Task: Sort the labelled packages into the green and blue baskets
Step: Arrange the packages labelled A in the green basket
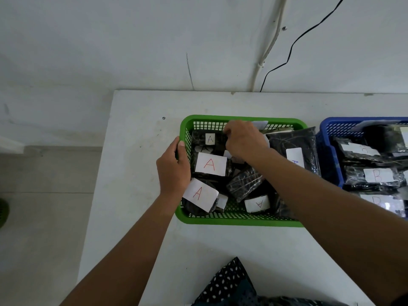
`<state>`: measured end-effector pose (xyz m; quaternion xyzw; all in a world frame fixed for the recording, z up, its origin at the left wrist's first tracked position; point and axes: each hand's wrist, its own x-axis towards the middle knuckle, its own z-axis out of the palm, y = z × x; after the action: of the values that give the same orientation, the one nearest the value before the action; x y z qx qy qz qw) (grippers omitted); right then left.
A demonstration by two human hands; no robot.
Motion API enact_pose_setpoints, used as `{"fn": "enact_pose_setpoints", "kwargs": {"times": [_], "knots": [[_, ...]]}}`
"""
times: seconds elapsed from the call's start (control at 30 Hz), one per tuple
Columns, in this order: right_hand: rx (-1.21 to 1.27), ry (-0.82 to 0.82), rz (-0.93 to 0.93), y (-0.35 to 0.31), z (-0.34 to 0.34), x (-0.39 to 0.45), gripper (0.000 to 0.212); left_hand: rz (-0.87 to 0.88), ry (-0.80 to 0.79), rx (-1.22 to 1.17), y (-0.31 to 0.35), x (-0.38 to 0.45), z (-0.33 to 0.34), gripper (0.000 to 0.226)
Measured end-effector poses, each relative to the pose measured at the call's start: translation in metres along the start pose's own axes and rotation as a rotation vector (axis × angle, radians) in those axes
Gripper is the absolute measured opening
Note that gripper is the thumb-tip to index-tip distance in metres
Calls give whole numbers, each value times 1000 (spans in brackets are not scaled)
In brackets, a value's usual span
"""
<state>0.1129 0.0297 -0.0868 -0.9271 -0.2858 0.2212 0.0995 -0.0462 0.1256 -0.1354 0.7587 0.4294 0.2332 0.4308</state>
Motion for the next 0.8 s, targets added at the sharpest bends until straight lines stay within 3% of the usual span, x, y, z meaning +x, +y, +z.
{"fn": "enact_pose_setpoints", "kwargs": {"times": [0.1,0.27,0.33,0.5,0.67,0.8], "knots": [[-150,-249,-54,2,-4,-3,38,3,-5,14,2,-1,-2,36],[-117,-313,-62,7,-9,-4,33,12,0,11,2,-2,-2,36],[-38,-285,-36,7,-19,-1,35,11,-4,15,2,-1,-1,35],[498,-35,-44,1,-44,6,28,0,-2,37,1,-2,-1,38],[504,-124,-117,-8,-37,15,18,5,10,26,3,-3,-1,36],[436,-188,-128,-10,-16,22,22,13,17,43,2,-2,-2,37]]}}
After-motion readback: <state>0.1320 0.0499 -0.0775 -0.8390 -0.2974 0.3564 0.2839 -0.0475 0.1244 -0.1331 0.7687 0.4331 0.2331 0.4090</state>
